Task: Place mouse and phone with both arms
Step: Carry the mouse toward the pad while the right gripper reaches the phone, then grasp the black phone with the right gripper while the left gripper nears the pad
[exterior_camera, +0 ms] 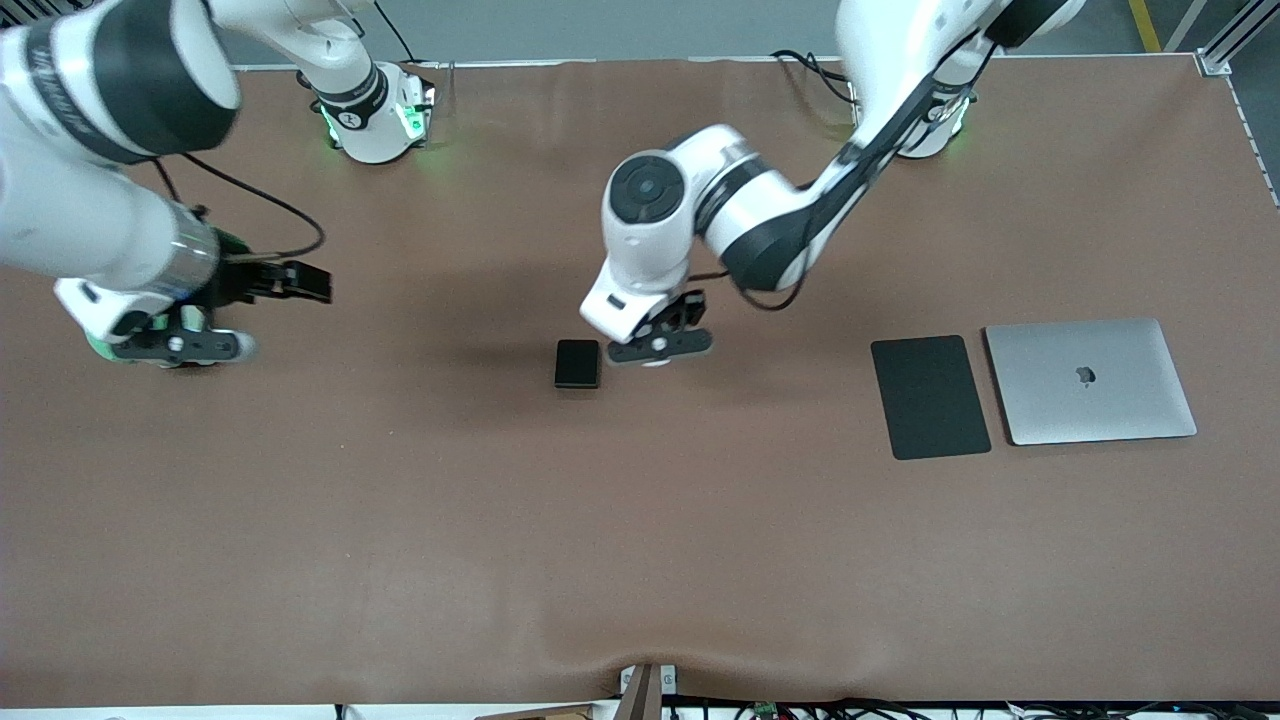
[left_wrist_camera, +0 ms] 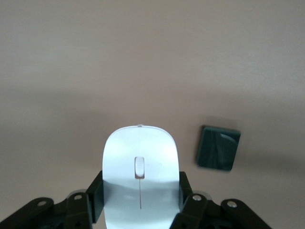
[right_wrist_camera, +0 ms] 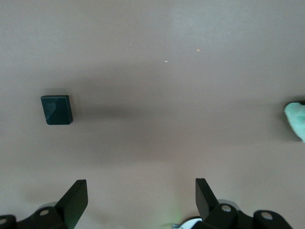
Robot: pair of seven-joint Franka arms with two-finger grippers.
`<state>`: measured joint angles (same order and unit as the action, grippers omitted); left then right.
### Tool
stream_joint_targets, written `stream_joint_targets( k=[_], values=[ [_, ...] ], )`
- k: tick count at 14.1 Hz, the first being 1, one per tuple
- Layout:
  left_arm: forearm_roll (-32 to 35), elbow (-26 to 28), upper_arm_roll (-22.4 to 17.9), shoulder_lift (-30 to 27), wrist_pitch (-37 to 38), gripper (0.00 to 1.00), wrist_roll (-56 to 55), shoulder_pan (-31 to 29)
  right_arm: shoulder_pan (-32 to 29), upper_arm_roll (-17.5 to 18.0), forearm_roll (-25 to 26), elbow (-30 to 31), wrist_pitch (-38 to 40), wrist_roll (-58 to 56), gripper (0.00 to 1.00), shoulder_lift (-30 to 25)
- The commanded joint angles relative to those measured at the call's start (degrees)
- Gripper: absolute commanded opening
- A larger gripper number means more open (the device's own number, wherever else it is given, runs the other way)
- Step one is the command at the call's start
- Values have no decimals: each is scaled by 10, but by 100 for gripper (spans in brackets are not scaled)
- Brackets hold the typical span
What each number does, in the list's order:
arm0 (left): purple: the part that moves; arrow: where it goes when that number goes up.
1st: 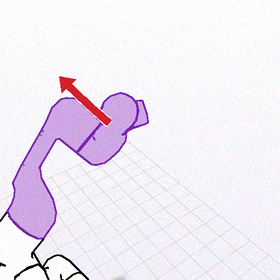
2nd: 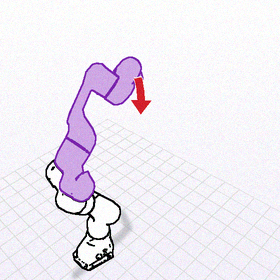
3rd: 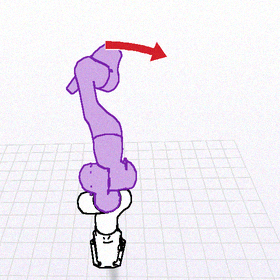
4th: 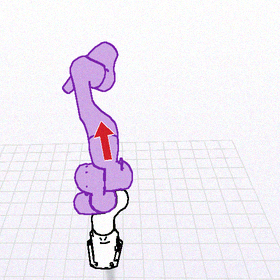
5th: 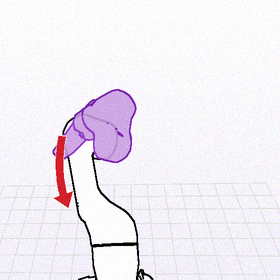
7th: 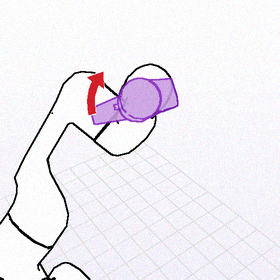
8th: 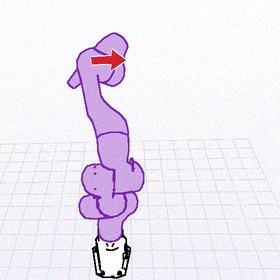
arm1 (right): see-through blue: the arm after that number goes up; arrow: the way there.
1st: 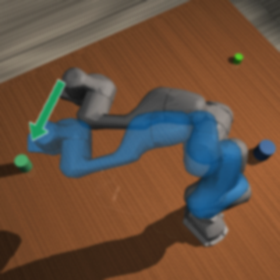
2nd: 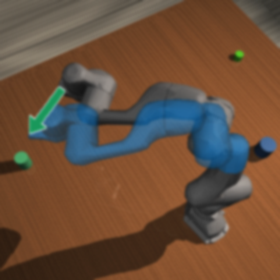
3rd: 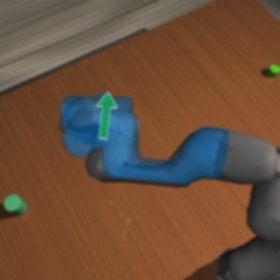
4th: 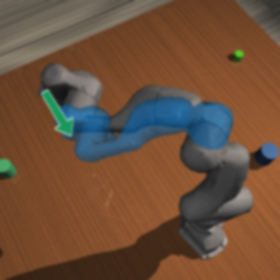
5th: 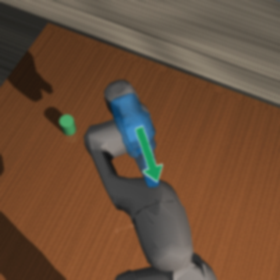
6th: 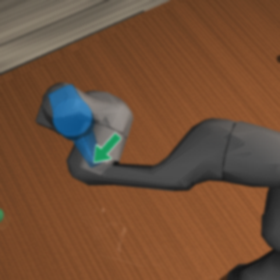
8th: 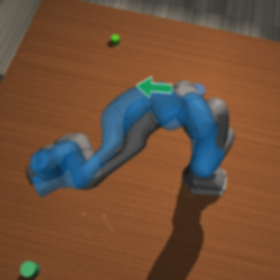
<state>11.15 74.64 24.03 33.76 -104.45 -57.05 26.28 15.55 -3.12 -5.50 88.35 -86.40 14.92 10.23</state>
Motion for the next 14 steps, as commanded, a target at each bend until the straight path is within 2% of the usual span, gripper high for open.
stream_joint_targets(
  k=[1,3,6,8,11,14],
  values=[
    [-71,29,2,-74,69,28,92,-102,43,-4,-13,17,-35,71,100,9],
    [-80,49,2,-108,108,28,144,-168,62,-4,-31,17,-51,104,100,21],
    [-82,129,2,-184,109,28,240,-269,87,-4,-42,16,-73,105,100,40],
    [-83,155,2,-212,110,28,296,-328,97,-4,-49,17,-90,104,100,55],
    [-91,155,2,-215,120,28,341,-382,130,-5,-49,17,-130,105,100,91],
    [-91,152,-2,-214,120,28,346,-392,156,-5,-48,18,-182,132,100,131]
  ],
)
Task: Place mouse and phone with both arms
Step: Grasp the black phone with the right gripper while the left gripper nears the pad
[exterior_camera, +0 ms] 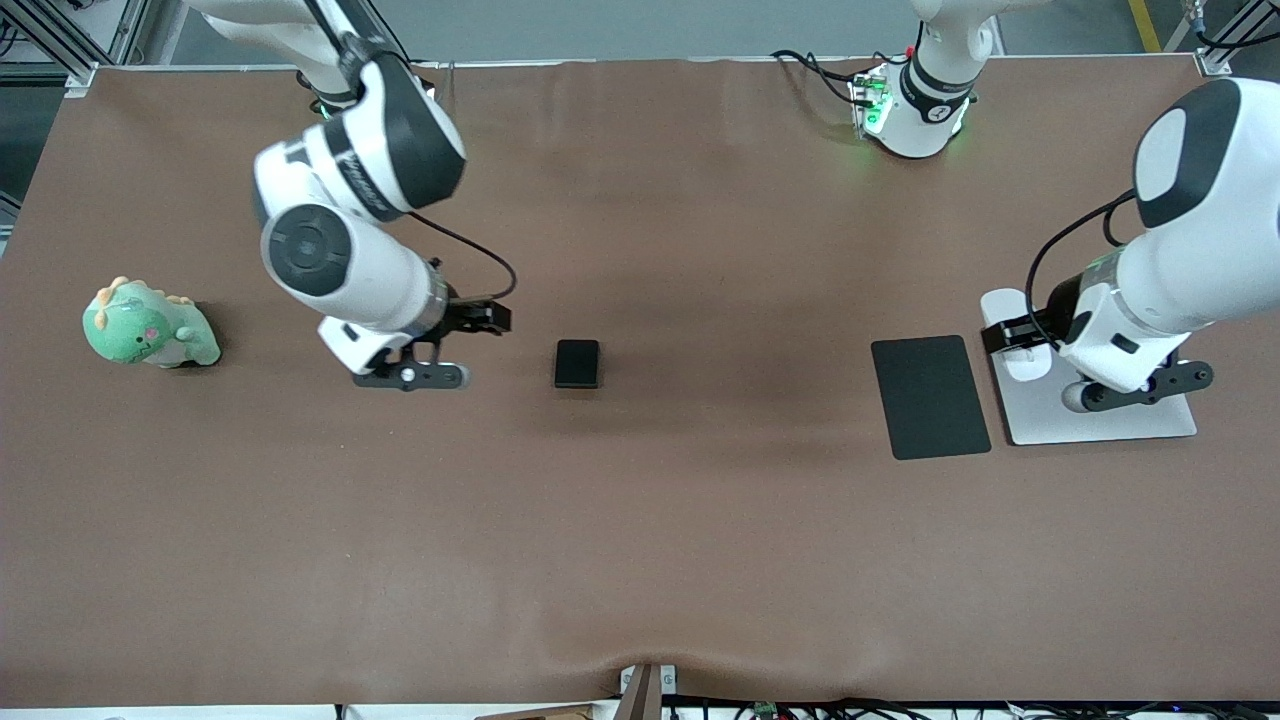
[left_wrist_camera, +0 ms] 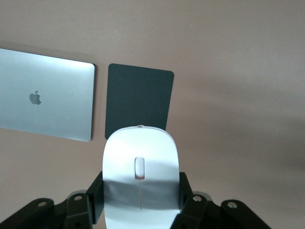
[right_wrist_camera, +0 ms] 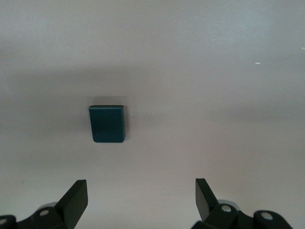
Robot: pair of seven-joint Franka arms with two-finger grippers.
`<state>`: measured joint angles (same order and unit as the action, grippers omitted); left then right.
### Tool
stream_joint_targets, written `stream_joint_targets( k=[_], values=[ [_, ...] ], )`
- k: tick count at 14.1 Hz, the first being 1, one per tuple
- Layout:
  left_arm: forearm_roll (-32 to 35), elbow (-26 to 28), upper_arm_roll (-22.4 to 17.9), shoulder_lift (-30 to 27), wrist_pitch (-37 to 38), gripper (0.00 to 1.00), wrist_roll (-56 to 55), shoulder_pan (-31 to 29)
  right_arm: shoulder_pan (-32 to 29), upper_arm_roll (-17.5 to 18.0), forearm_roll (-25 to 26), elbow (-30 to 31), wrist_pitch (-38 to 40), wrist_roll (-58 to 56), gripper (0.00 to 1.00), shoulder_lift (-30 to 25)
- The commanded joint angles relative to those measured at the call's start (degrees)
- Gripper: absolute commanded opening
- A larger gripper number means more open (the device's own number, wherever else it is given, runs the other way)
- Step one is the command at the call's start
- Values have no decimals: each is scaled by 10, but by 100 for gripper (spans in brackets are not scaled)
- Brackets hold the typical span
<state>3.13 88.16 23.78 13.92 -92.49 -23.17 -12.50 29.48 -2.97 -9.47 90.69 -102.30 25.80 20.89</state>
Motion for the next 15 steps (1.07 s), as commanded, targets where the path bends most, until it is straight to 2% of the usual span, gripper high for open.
stream_joint_targets(
  k=[1,3,6,7,11,13,15],
  values=[
    [-12,16,-4,-16,0,28,25,-5,22,-6,-8,-5,-37,25,100,33],
    [-14,15,-65,-22,5,28,70,19,30,-6,-8,-5,-54,26,100,48],
    [-43,17,-183,-37,10,28,134,84,37,-6,-8,4,-90,26,100,70],
    [-44,20,-204,-38,10,28,152,94,41,-6,-8,15,-115,26,100,75],
    [-52,75,-236,-35,-25,28,168,114,59,-6,-8,35,-181,42,100,107],
    [-64,125,-233,-39,-78,28,160,114,65,-6,-8,35,-205,43,100,128],
    [-64,170,-212,-41,-141,28,132,116,69,-6,-8,35,-217,44,100,143]
  ],
)
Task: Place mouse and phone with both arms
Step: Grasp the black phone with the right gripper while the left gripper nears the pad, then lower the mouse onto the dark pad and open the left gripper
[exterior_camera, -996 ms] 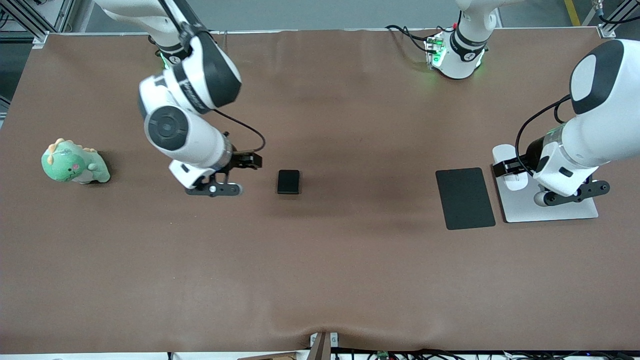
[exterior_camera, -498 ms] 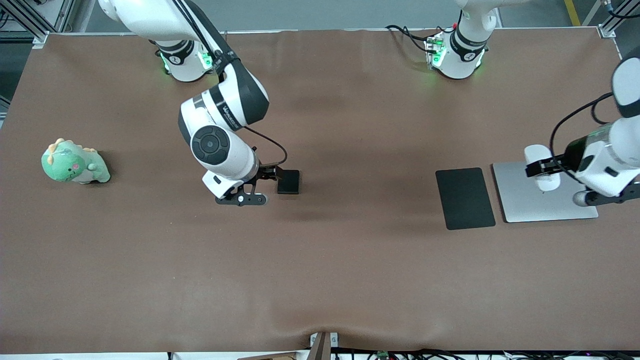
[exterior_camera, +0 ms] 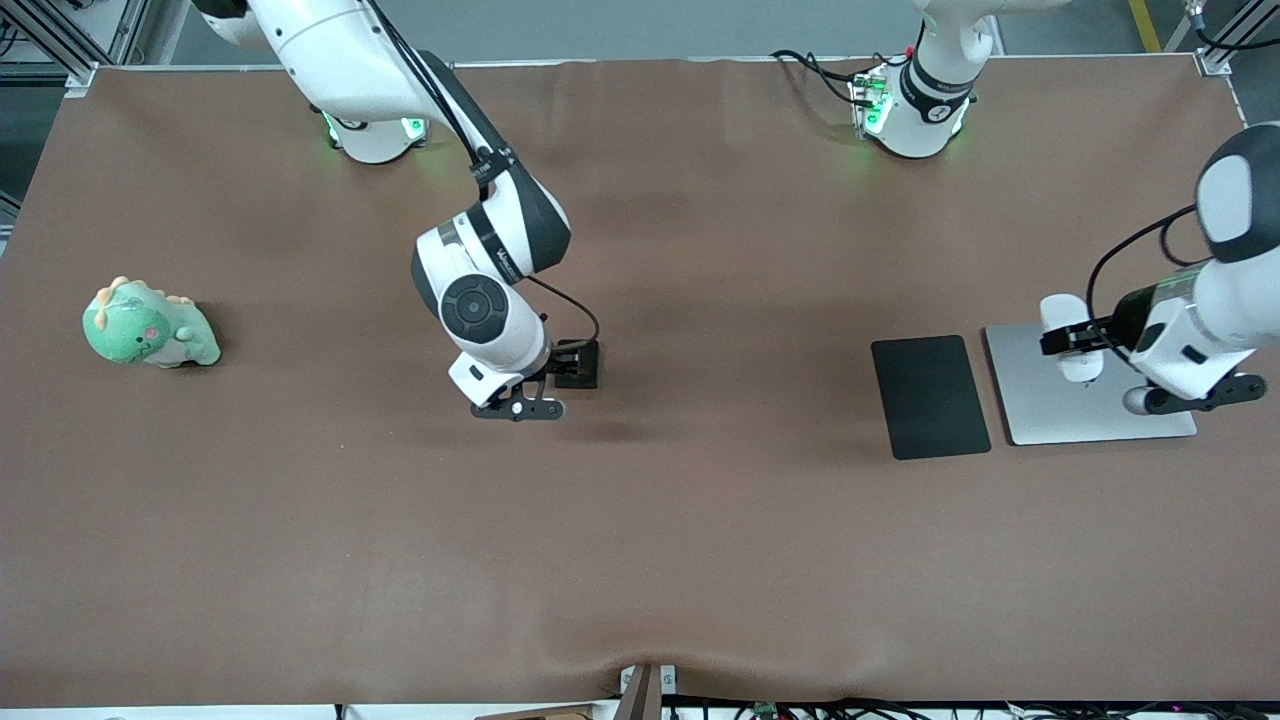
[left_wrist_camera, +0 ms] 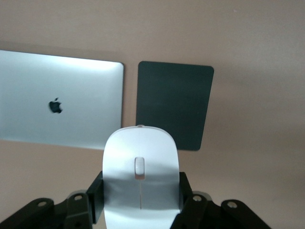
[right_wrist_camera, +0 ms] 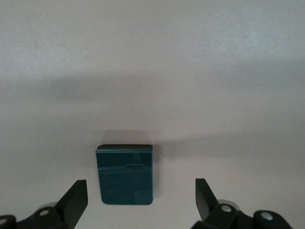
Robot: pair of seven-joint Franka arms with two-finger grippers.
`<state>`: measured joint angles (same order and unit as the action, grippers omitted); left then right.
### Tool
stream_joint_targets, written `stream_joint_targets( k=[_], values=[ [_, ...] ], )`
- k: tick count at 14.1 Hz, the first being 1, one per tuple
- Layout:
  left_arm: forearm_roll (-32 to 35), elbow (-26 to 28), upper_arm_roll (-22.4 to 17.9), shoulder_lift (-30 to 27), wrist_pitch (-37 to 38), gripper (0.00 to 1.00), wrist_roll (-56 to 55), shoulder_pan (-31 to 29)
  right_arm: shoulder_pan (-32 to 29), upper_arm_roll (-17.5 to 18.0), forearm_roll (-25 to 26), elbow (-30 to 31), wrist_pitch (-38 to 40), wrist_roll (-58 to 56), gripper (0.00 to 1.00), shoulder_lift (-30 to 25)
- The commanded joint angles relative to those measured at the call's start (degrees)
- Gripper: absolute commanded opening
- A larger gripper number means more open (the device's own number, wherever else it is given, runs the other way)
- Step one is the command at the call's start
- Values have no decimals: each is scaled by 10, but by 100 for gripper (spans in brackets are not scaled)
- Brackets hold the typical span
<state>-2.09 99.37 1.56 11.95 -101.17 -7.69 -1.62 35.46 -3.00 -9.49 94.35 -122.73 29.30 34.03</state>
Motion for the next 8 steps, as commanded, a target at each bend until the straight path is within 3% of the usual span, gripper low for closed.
stream_joint_targets(
  k=[1,5,8],
  values=[
    [-12,84,18,-21,-91,28,-42,7,11,-5,-8,-1,-20,10,100,17],
    [-5,176,40,4,-241,28,-59,9,23,-5,-8,11,-51,31,100,29],
    [16,175,49,58,-291,28,-51,9,33,-5,-8,15,-57,44,100,37]
  ],
)
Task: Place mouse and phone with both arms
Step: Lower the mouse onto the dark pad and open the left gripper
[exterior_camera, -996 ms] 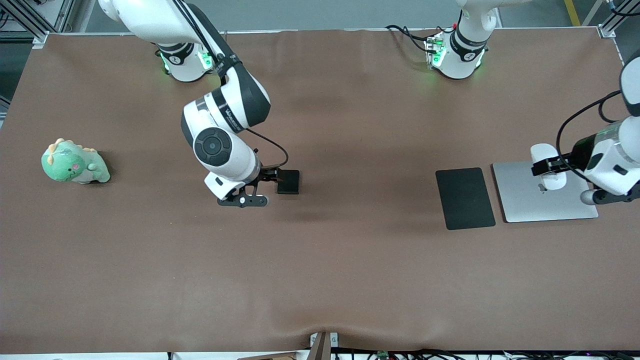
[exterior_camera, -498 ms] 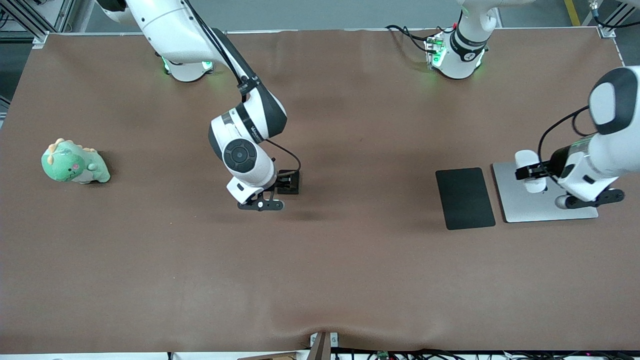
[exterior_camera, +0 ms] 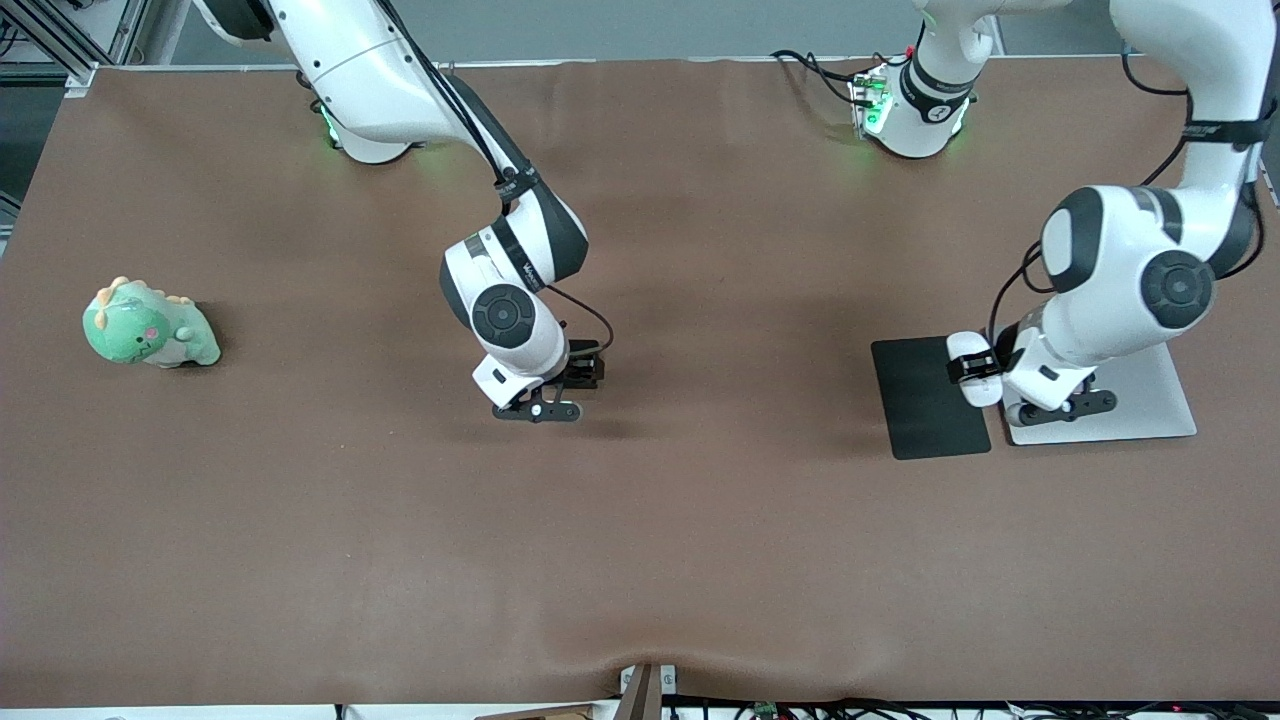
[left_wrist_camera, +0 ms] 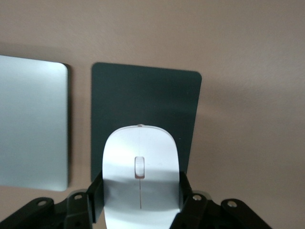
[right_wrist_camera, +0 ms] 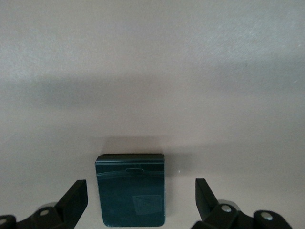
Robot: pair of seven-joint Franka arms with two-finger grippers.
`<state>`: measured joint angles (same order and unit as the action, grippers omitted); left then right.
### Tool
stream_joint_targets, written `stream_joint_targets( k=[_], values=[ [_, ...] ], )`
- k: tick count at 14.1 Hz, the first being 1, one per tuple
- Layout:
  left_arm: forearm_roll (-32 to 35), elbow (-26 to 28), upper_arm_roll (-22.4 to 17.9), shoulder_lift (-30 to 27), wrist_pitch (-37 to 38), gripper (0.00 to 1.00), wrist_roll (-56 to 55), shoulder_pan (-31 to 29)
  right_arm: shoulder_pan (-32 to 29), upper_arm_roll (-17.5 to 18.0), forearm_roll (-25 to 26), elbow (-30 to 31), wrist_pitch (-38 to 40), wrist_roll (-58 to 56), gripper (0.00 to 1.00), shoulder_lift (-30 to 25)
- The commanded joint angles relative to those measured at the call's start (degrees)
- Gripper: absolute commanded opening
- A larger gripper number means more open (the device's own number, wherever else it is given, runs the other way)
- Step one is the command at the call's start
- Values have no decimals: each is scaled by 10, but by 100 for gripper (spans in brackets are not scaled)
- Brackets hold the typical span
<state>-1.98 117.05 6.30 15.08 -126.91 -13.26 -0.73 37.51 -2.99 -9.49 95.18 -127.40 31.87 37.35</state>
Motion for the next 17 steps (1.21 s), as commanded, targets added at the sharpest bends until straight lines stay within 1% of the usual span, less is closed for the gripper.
stream_joint_targets(
  k=[1,4,6,7,8,9,10,12,14,15,17],
  values=[
    [20,-6,2,48,-51,28,9,0,19,-5,-8,9,-20,22,100,7],
    [48,-30,2,109,-85,28,13,0,26,-5,-8,25,-40,34,100,9],
    [51,-31,2,129,-104,30,14,-1,31,-5,-8,26,-41,36,100,10],
    [65,-31,2,134,-104,40,17,-1,32,-5,-8,27,-42,36,100,11],
    [74,-31,2,135,-103,46,23,-1,33,-5,-8,32,-49,36,100,11],
    [75,-31,2,138,-103,75,25,0,34,-5,-8,41,-65,36,100,11],
    [76,-33,1,146,-103,100,30,1,34,-5,-8,50,-80,36,100,11],
    [81,-39,2,149,-102,100,30,2,34,-4,-8,55,-87,36,100,13],
    [82,-49,0,133,-92,100,30,1,39,-4,-8,55,-87,45,100,14],
    [82,-60,0,111,-58,100,33,-2,43,-4,-8,54,-88,59,100,14],
    [81,-118,0,80,55,100,48,-2,46,-4,-8,55,-95,60,100,16]
  ],
)
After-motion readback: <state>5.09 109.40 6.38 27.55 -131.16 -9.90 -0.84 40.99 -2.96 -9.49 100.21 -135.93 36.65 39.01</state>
